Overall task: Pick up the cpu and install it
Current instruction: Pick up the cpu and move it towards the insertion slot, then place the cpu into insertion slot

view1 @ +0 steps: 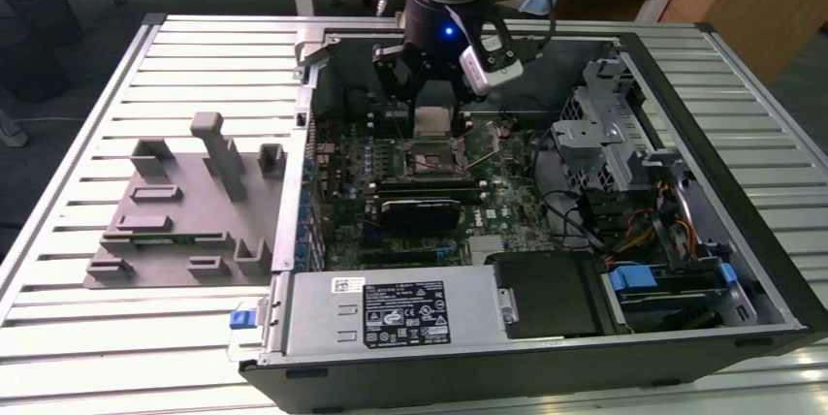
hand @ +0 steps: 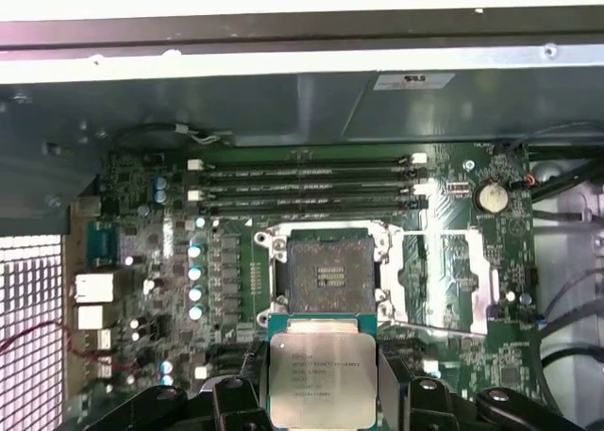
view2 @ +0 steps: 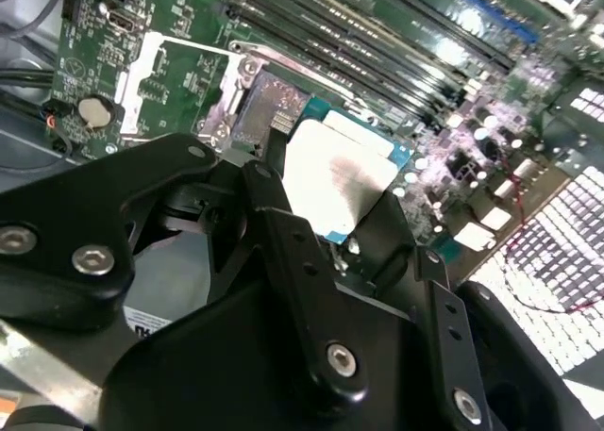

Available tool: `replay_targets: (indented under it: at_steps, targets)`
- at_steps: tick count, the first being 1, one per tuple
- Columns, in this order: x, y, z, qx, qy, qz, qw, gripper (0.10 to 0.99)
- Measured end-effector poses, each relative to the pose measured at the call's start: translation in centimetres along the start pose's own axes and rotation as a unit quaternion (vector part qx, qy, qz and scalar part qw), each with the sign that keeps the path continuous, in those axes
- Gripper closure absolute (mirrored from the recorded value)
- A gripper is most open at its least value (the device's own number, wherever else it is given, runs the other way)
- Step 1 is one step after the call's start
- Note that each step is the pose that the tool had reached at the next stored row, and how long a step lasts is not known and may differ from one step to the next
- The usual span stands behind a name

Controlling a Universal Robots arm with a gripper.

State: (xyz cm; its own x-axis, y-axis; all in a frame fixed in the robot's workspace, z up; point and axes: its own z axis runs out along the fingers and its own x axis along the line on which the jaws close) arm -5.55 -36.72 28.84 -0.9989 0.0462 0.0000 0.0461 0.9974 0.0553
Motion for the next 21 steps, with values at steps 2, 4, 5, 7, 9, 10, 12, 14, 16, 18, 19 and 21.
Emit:
replay_targets:
  at_steps: [2, 4, 5, 7, 9, 10, 12, 14, 16, 18, 19, 21]
  targets:
    - [-0.07, 0.20, 0.33, 0.0001, 0.0000, 0.000, 1.0000, 0.545]
    - [-0.08, 0.33, 0.59, 0.0000, 0.0000, -0.001, 1.0000, 0.545]
    - [-0.08, 0.38, 0.71, 0.0001, 0.0001, -0.001, 1.0000, 0.545]
    - [-0.11, 0.48, 0.94, 0.0001, 0.0001, -0.002, 1.0000, 0.545]
    - [-0.11, 0.50, 1.04, 0.0001, 0.0001, -0.002, 1.0000, 0.545]
    - [-0.11, 0.50, 1.04, 0.0001, 0.0002, -0.002, 1.0000, 0.545]
    - [-0.11, 0.50, 1.12, 0.0001, 0.0002, -0.002, 1.0000, 0.545]
    - [-0.11, 0.50, 1.13, 0.0001, 0.0001, -0.002, 1.0000, 0.545]
    - [-0.11, 0.50, 1.14, 0.0001, 0.0001, -0.002, 1.0000, 0.545]
    - [-0.11, 0.50, 1.15, 0.0001, 0.0001, -0.002, 1.0000, 0.545]
    - [-0.11, 0.50, 1.15, 0.0001, 0.0001, -0.002, 1.0000, 0.545]
    - [-0.11, 0.50, 1.16, 0.0001, 0.0001, -0.002, 1.0000, 0.545]
